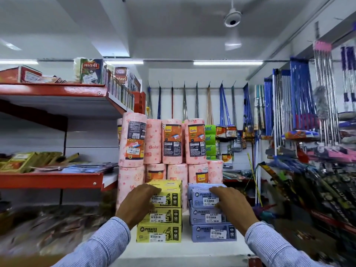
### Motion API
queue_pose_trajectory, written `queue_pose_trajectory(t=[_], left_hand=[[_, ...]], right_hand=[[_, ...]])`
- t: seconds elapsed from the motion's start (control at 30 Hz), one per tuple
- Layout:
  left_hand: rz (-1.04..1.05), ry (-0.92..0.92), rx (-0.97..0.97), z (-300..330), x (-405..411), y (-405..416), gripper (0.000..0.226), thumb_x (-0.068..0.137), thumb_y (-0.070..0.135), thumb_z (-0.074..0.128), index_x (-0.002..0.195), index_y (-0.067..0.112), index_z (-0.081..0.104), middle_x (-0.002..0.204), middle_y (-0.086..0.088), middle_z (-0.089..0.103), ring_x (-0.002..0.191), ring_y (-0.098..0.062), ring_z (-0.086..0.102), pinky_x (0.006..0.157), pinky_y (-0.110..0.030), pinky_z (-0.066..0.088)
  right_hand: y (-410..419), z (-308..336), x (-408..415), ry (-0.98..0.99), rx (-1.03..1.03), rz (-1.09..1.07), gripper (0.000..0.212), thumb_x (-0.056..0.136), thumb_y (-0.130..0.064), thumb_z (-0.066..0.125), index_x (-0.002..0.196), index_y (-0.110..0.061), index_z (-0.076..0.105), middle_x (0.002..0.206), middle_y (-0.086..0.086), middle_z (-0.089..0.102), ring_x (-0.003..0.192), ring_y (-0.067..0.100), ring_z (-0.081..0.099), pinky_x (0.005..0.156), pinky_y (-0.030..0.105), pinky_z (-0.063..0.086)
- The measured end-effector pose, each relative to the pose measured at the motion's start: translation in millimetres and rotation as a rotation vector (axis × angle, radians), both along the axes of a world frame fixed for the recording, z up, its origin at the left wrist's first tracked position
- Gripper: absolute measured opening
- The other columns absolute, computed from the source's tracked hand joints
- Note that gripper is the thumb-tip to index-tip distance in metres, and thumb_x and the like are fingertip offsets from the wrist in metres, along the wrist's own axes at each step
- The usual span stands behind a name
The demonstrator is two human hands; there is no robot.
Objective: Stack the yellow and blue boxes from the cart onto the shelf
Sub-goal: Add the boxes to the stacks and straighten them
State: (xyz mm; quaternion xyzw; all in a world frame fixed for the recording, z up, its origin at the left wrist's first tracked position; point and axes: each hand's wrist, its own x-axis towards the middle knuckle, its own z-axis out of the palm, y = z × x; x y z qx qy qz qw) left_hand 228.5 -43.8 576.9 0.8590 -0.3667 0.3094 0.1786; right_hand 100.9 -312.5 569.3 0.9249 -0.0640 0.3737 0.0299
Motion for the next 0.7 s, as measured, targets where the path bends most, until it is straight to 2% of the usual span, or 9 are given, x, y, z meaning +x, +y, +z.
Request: queue_pose_trajectory(t=[0.07,0.13,0.2,0.27,0.37,0.43,0.53,0.7], left_hand=[[-0.001,-0.002,-0.013,-2,2,0,0.051,0.084,0.01,0.077,0.131,0.023,0.063,0.13,-0.002,0.069,0.115,-0.018,0.064,0.097,-0.032,0.052],[-0.001,-0.031,-0.033,-7,3,0,0.052,0.084,0.009,0.076,0.132,0.024,0.063,0.132,-0.003,0.068,0.119,-0.019,0.063,0.1,-0.033,0.05],[0.015,-0.116,-0.028,-14,1,-3,0.056,0.084,0.011,0.075,0.136,0.024,0.059,0.142,-0.003,0.062,0.132,-0.023,0.055,0.111,-0.04,0.042],[0.029,-0.238,0.004,-25,-3,-10,0.063,0.084,0.019,0.074,0.142,0.024,0.052,0.153,-0.004,0.05,0.144,-0.03,0.042,0.117,-0.051,0.032],[0.01,-0.378,0.018,-44,-7,-30,0.075,0.089,0.043,0.059,0.155,0.023,0.029,0.166,-0.009,0.02,0.153,-0.037,0.016,0.122,-0.062,0.017],[-0.001,-0.433,0.024,-53,-5,-45,0.078,0.095,0.052,0.046,0.159,0.019,0.016,0.169,-0.01,0.005,0.155,-0.039,0.002,0.121,-0.063,0.008],[0.035,-0.446,0.047,-64,4,-60,0.078,0.099,0.054,0.037,0.159,0.015,0.008,0.169,-0.013,0.001,0.155,-0.041,-0.001,0.118,-0.065,0.008],[0.056,-0.387,0.039,-79,29,-68,0.078,0.1,0.054,0.034,0.159,0.011,0.007,0.169,-0.017,0.0,0.155,-0.039,0.0,0.119,-0.066,0.008]], right_hand=[[-3,-7,3,-0.03,-0.008,0.02,0.05,0.083,-0.01,0.066,0.128,-0.026,0.054,0.125,-0.003,0.066,0.112,0.02,0.06,0.084,0.034,0.052],[-5,-14,6,-0.044,0.0,0.036,0.056,0.087,-0.01,0.066,0.139,-0.024,0.048,0.141,-0.001,0.057,0.13,0.022,0.051,0.101,0.036,0.048],[-2,-23,8,-0.035,0.002,0.039,0.06,0.092,-0.02,0.064,0.146,-0.019,0.04,0.153,0.001,0.044,0.144,0.023,0.035,0.117,0.037,0.032],[2,-33,11,-0.087,-0.09,0.022,0.062,0.094,-0.032,0.059,0.148,-0.014,0.036,0.157,0.005,0.035,0.147,0.025,0.029,0.123,0.041,0.019],[11,-50,15,-0.206,-0.142,0.031,0.068,0.097,-0.041,0.046,0.153,-0.015,0.02,0.163,0.007,0.014,0.151,0.027,0.014,0.122,0.049,0.007],[16,-58,21,-0.236,-0.124,0.042,0.071,0.098,-0.042,0.041,0.155,-0.018,0.007,0.166,0.004,0.001,0.153,0.025,0.001,0.12,0.05,0.004],[17,-65,34,-0.235,-0.086,0.035,0.07,0.098,-0.044,0.038,0.155,-0.019,0.006,0.166,0.002,0.001,0.153,0.024,-0.001,0.12,0.053,0.005],[15,-77,48,-0.219,-0.079,0.009,0.071,0.098,-0.051,0.034,0.155,-0.018,0.008,0.166,0.004,0.001,0.153,0.026,0.001,0.12,0.054,0.002]])
